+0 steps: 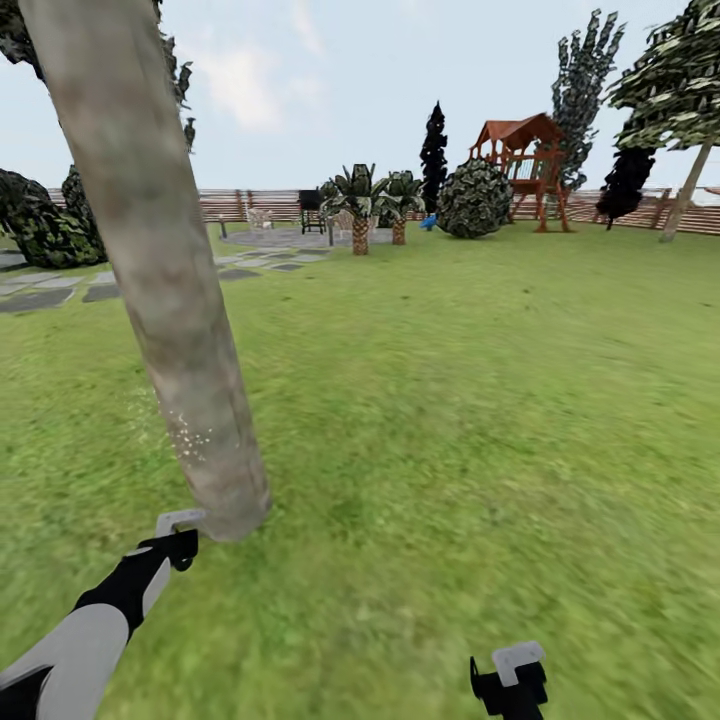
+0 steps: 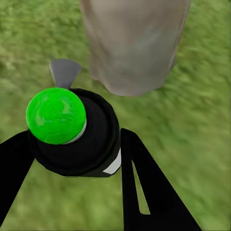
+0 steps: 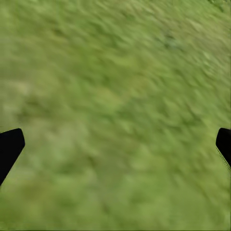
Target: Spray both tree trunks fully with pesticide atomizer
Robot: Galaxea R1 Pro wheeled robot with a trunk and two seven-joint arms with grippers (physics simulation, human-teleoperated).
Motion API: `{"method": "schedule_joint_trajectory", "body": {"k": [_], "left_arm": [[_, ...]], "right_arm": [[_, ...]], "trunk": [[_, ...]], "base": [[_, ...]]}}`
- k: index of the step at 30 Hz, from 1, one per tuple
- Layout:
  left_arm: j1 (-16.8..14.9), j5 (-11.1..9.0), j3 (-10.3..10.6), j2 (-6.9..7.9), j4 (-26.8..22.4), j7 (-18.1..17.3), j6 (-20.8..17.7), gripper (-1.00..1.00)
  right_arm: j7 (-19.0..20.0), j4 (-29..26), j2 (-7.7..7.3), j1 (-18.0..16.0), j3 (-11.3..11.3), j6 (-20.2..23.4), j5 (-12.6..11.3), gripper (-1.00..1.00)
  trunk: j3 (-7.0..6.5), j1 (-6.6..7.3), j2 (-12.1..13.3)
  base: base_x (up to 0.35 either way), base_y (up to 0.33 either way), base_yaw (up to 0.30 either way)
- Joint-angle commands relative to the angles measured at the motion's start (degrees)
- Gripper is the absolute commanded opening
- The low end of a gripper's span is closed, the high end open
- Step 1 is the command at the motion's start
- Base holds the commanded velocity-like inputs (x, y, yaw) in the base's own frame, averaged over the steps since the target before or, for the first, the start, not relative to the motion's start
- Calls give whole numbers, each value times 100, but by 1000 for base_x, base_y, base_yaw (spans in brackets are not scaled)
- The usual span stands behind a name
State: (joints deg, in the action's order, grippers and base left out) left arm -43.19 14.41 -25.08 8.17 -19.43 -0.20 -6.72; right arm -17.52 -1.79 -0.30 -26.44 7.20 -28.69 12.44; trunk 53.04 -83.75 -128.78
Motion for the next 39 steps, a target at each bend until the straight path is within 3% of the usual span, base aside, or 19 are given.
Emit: {"method": "schedule_joint_trajectory", "body": {"k": [1,24,39], "left_arm": [[-5,50,-29,-14,-8,0,-24,-100],[-5,27,-38,-61,-26,3,-23,-100],[-5,26,-41,-61,-43,3,-23,-100]], "right_arm": [[-58,3,0,-2,44,6,31,100],[-50,11,12,-2,53,4,31,100],[-50,8,12,-2,53,4,31,100]], "trunk": [[5,-2,-2],[5,-2,-2],[5,-2,-2]], "base": [[244,-178,275],[47,-268,16],[85,-273,243]]}}
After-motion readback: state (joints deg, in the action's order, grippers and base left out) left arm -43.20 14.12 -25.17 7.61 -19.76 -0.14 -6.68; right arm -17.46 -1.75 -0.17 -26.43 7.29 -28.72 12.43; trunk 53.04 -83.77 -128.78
